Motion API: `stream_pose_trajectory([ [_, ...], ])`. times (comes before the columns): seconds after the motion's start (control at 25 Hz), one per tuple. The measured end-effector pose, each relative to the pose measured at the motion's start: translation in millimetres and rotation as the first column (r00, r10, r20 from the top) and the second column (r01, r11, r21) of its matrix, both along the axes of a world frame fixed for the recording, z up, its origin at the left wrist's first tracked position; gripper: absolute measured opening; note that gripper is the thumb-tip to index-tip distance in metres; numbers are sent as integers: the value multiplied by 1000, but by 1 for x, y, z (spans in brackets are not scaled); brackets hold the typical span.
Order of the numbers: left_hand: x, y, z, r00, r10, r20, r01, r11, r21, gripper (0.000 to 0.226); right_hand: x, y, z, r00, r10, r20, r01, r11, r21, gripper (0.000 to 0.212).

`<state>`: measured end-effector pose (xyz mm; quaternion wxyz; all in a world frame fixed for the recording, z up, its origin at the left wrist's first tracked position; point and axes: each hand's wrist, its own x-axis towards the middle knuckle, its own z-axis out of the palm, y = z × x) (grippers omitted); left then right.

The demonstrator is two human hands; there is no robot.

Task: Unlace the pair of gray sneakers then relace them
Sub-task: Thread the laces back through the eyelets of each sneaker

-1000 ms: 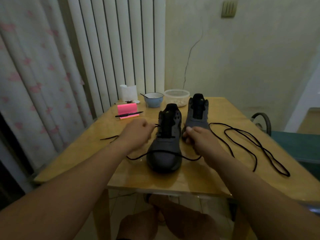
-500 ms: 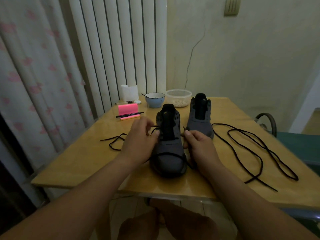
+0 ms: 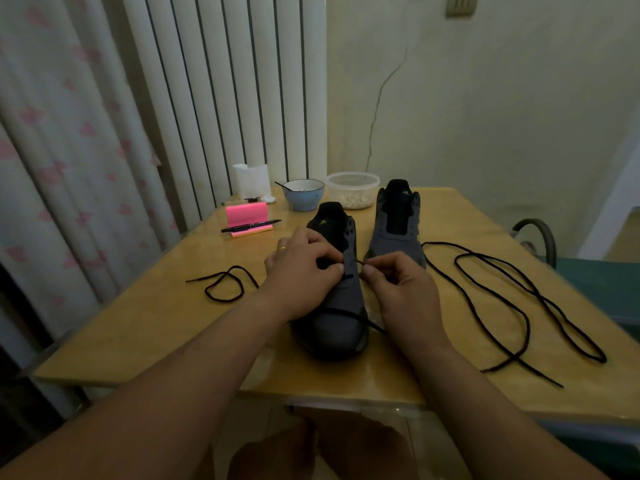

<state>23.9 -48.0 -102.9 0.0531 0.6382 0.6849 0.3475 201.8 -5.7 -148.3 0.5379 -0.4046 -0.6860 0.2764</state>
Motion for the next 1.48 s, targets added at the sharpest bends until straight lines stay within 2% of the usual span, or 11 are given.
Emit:
stream_pose_trajectory([
  [0.16, 3, -2, -2, 998, 0, 69, 1, 1000, -12, 8, -2, -5, 1, 999, 19, 27, -20, 998, 59, 3],
  [0.56, 4, -4, -1, 999, 13, 37, -13, 1000, 4, 11, -3, -6, 1, 986, 8, 169, -24, 995, 93, 13],
  [0.68, 5, -4, 4, 1000, 17, 2, -17, 1000, -11, 13, -1, -5, 14, 935, -62, 349, -18, 975, 224, 15],
  [0.76, 3, -3, 6, 999, 8, -31, -8, 1000, -22, 16, 3, 0, 32, 853, -108, 510, -55, 954, 294, 17],
  [0.88, 4, -3, 8, 999, -11, -52, 10, 999, -35, 18, 3, 9, 50, 758, -106, 644, -73, 967, 245, 18],
  [1.0, 7, -3, 10, 997, -25, -76, 20, 998, -63, 18, -7, 8, 41, 839, 8, 544, -37, 998, 42, 18],
  [1.16, -3, 4, 21, 987, -109, -116, 85, 976, -200, 2, -10, 2, 31, 967, 151, 206, -107, 972, -207, 17],
  [1.24, -7, 7, 26, 980, -169, -107, 139, 961, -240, 14, -7, -5, 28, 975, 220, 41, -195, 927, -321, 18],
  [1.32, -7, 11, 29, 975, -207, -84, 182, 953, -242, 20, -5, -10, 25, 959, 284, -10, -263, 871, -414, 25],
  [1.4, -9, 11, 33, 976, -220, -1, 214, 949, -230, 17, -4, -12, 22, 947, 321, -13, -288, 830, -478, 39],
  [1.48, -14, 8, 36, 955, -166, 244, 212, 961, -177, 14, -4, -13, 19, 945, 321, -61, -309, 818, -484, 43],
])
